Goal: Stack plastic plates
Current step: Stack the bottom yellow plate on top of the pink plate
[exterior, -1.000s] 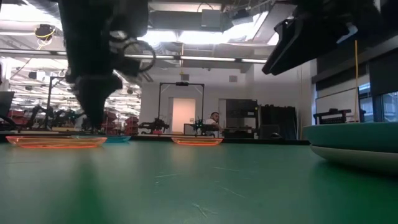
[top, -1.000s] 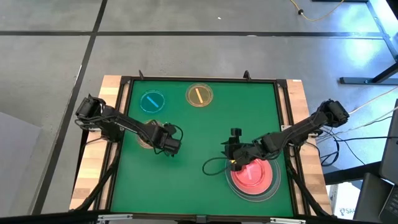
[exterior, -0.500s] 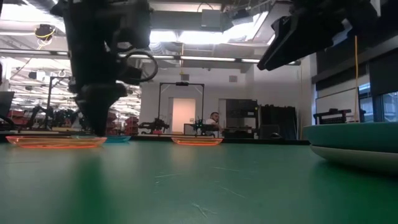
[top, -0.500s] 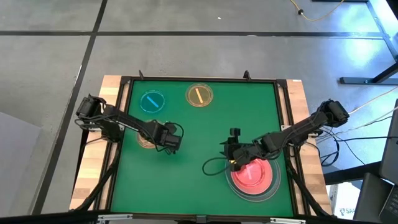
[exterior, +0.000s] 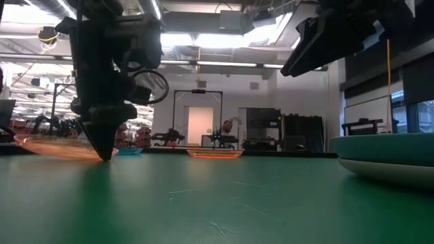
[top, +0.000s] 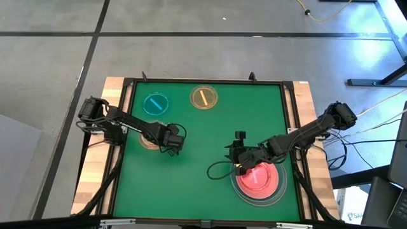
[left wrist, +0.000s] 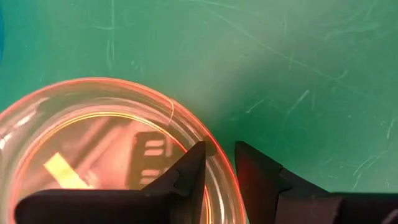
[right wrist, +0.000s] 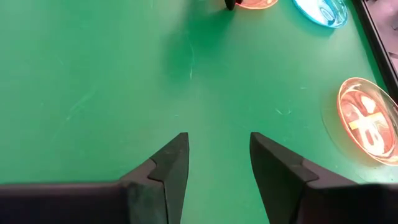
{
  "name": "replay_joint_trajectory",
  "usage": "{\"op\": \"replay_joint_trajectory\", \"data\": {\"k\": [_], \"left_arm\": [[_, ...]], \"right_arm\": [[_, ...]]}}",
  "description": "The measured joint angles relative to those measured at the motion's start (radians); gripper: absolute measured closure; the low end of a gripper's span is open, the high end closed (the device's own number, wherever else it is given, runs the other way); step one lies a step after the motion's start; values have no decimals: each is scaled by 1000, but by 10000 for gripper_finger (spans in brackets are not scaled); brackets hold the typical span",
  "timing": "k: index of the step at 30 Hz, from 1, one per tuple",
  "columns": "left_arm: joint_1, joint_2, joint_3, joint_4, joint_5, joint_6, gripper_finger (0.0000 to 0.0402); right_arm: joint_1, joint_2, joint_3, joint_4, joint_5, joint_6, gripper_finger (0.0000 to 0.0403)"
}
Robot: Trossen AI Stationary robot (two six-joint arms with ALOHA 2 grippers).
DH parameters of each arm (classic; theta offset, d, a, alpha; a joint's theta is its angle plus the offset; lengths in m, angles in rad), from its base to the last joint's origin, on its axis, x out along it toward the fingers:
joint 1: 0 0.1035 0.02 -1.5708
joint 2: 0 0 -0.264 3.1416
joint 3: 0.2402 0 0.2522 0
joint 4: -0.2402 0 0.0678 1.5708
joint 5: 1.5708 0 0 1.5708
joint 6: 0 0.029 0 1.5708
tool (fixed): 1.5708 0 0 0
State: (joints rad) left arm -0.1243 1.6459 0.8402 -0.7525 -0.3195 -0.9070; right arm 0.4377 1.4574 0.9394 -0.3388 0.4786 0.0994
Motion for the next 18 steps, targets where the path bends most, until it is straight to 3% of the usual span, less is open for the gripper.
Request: {"op": "replay_joint_trajectory", "data": {"k": [8, 18], "left_arm": [[1, -1, -1, -10, 1, 24, 325], [2, 0, -3, -22, 4, 61, 395]], "right_arm": [[0, 0, 0, 0, 0, -3, 242], [0, 0, 0, 0, 0, -3, 242]]}}
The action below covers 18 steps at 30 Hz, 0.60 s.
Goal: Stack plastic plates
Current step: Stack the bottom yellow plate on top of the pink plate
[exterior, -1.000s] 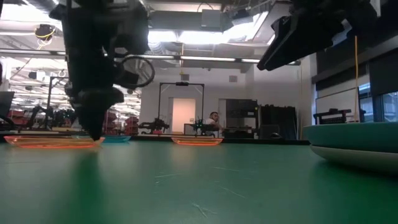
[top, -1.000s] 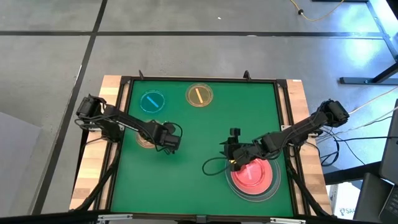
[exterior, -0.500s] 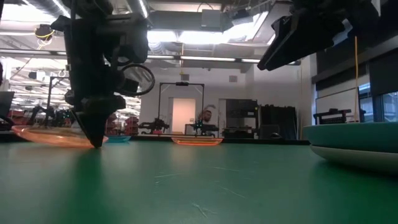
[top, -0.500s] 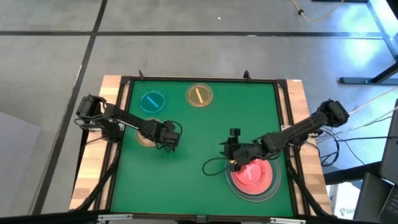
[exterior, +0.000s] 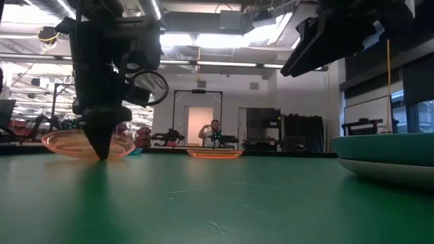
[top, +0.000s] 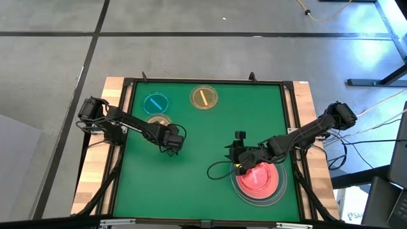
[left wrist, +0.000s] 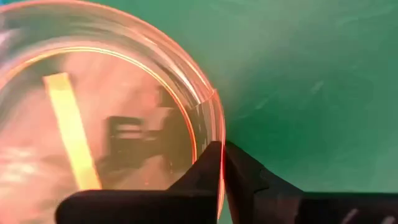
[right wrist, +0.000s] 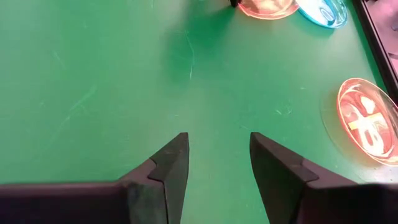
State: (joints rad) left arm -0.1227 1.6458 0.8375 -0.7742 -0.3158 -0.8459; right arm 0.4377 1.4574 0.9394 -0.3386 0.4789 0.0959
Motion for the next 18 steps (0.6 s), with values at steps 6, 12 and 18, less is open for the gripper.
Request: {"op": "replay_joint_trajectory", "data": {"k": [6, 12, 18], "left_arm": [[-24, 2, 50, 3, -2, 78, 398], [-111, 2, 144, 42, -33, 204, 399], [-187, 2, 198, 250, -64, 432, 398]], "right_arm": [[0, 0, 0, 0, 0, -23, 242], [0, 0, 0, 1, 0, -25, 242], [0, 0, 0, 10, 0, -29, 242]]}}
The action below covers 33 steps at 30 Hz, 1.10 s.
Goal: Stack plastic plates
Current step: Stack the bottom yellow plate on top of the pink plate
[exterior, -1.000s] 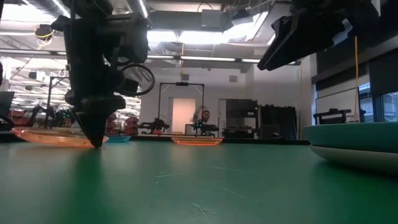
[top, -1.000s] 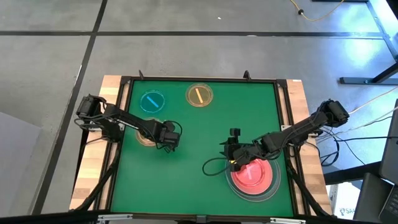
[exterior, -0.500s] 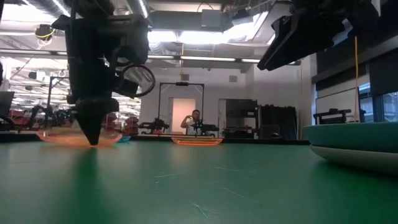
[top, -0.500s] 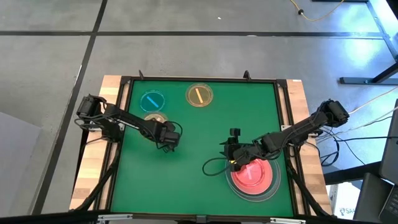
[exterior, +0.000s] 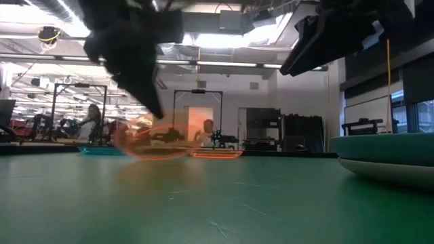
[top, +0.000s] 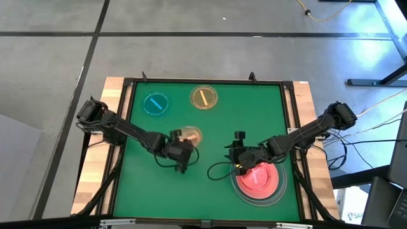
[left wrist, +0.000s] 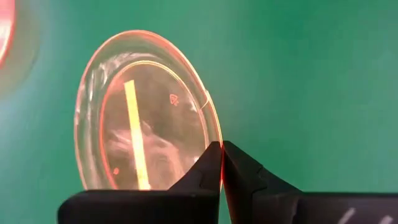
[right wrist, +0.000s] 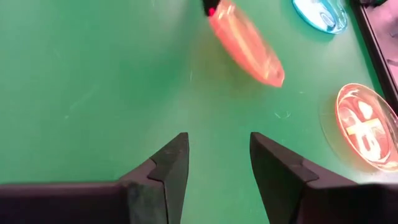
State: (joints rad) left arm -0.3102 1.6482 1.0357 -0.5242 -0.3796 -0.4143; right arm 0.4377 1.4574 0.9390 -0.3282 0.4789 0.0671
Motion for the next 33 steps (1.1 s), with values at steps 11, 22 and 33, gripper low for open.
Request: {"op": "replay_joint_trajectory", "data": {"k": [11, 22, 33], "left_arm": [[-62, 0, 1, 273, 121, 294, 398], [-79, 0, 1, 319, 165, 345, 398], [-78, 0, 1, 337, 163, 347, 398]], "right_arm": [[1, 0, -58, 239, -268, -170, 242], [-8, 19, -92, 384, -278, -229, 242], [-42, 84, -92, 388, -288, -259, 242]]}}
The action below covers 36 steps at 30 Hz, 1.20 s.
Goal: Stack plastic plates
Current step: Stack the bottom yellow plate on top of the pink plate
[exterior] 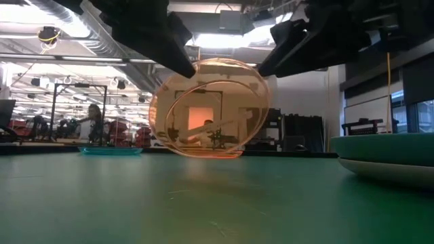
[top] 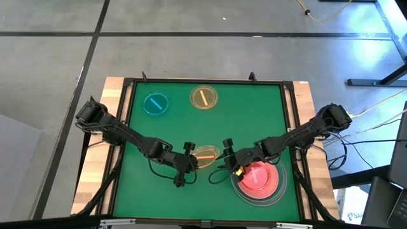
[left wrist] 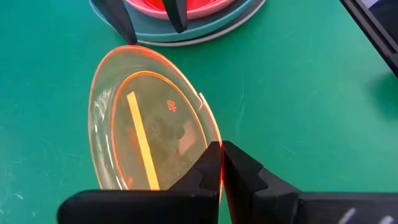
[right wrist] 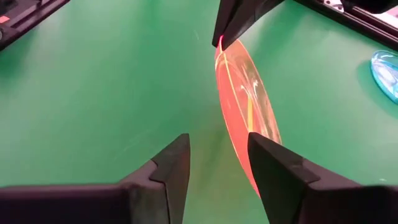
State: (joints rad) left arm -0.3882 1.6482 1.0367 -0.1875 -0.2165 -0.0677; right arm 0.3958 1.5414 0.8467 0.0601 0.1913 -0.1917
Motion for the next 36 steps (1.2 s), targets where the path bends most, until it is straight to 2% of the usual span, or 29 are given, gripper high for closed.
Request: {"op": "replay_joint_trajectory", "data": {"k": [6, 13, 30, 36], "left_arm": [[0, 0, 0, -1, 2, 0, 398], [0, 0, 0, 0, 1, 2, 398], [0, -1, 1, -3, -3, 1, 398], [0, -1, 1, -2, -8, 1, 398]], "right_arm": [[1, 0, 0, 2, 8, -1, 262], [3, 0, 1, 112, 52, -18, 278], [-12, 34, 1, 15, -9, -44, 280], [-12, 34, 1, 13, -9, -56, 317]]}}
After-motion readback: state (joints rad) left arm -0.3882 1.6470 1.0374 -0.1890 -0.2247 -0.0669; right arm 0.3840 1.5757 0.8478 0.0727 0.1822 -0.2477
